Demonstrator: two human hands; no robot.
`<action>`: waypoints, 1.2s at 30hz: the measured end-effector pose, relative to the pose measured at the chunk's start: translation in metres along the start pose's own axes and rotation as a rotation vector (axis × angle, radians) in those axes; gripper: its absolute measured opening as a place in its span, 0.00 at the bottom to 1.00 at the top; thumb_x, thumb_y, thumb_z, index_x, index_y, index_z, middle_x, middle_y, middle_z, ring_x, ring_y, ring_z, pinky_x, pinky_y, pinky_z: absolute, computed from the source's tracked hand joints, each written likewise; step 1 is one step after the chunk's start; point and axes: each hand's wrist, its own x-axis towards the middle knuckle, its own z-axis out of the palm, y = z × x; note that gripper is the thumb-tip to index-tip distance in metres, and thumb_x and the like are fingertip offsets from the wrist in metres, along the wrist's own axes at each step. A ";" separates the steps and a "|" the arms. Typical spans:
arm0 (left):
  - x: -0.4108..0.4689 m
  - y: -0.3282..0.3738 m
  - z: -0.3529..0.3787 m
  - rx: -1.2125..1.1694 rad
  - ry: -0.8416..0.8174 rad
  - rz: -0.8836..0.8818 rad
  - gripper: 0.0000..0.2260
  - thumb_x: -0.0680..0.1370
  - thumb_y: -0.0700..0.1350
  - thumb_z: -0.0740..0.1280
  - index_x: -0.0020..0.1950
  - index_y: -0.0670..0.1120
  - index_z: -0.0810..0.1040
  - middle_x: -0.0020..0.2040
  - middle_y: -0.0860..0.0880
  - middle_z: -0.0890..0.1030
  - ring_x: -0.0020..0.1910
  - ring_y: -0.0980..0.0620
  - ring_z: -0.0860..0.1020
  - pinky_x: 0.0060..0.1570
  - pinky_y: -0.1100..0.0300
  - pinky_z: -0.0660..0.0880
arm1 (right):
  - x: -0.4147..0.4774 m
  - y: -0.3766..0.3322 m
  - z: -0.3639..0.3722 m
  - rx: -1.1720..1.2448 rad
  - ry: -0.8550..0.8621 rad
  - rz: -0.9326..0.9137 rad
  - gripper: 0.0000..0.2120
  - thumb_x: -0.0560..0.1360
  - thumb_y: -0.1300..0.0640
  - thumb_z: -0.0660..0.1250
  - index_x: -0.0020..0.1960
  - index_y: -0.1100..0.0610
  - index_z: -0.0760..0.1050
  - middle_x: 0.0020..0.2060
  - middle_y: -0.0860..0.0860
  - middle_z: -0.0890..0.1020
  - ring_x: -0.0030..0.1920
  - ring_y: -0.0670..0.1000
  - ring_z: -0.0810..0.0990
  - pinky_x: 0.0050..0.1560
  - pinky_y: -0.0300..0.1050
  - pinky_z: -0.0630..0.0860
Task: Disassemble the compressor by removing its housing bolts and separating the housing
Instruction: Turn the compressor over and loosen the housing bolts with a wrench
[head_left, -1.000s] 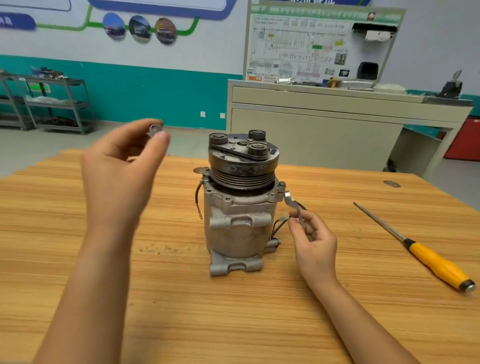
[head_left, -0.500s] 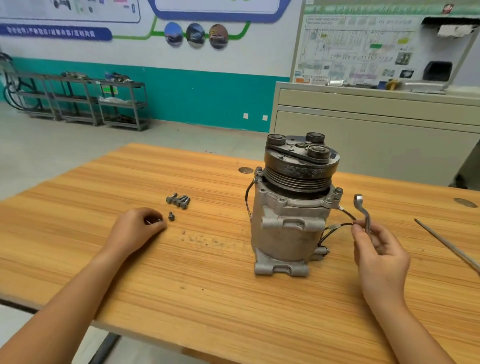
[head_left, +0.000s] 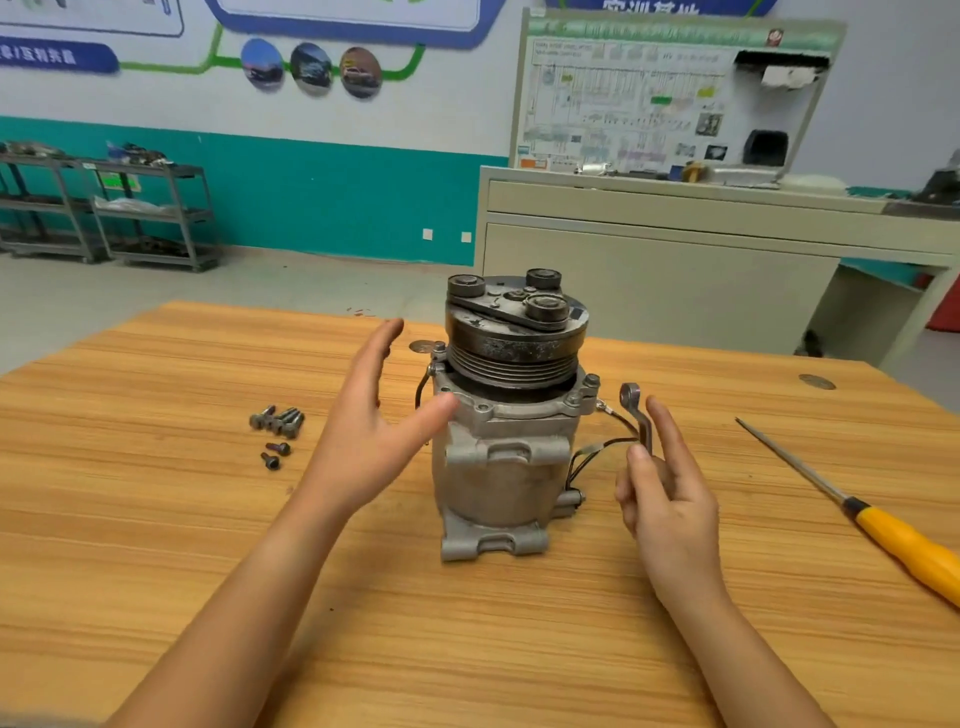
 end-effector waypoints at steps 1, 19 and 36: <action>0.005 0.003 0.009 0.013 -0.056 -0.006 0.39 0.66 0.65 0.69 0.72 0.64 0.54 0.74 0.61 0.58 0.71 0.63 0.58 0.65 0.61 0.61 | 0.001 -0.003 -0.003 -0.032 -0.048 -0.004 0.21 0.79 0.61 0.57 0.60 0.35 0.66 0.26 0.46 0.72 0.26 0.41 0.68 0.29 0.30 0.66; 0.009 -0.001 0.024 -0.189 -0.130 -0.119 0.46 0.57 0.63 0.70 0.73 0.56 0.59 0.67 0.56 0.70 0.65 0.58 0.69 0.65 0.50 0.70 | -0.016 -0.003 -0.025 -0.117 0.130 -0.036 0.13 0.79 0.61 0.54 0.53 0.44 0.69 0.36 0.48 0.81 0.35 0.45 0.80 0.38 0.36 0.77; -0.019 0.019 0.039 -0.136 0.006 -0.135 0.49 0.58 0.65 0.76 0.71 0.66 0.50 0.69 0.61 0.62 0.70 0.58 0.62 0.68 0.55 0.62 | -0.013 -0.040 -0.035 -0.771 -0.193 -0.137 0.26 0.78 0.59 0.59 0.65 0.33 0.57 0.37 0.45 0.80 0.41 0.45 0.78 0.42 0.40 0.72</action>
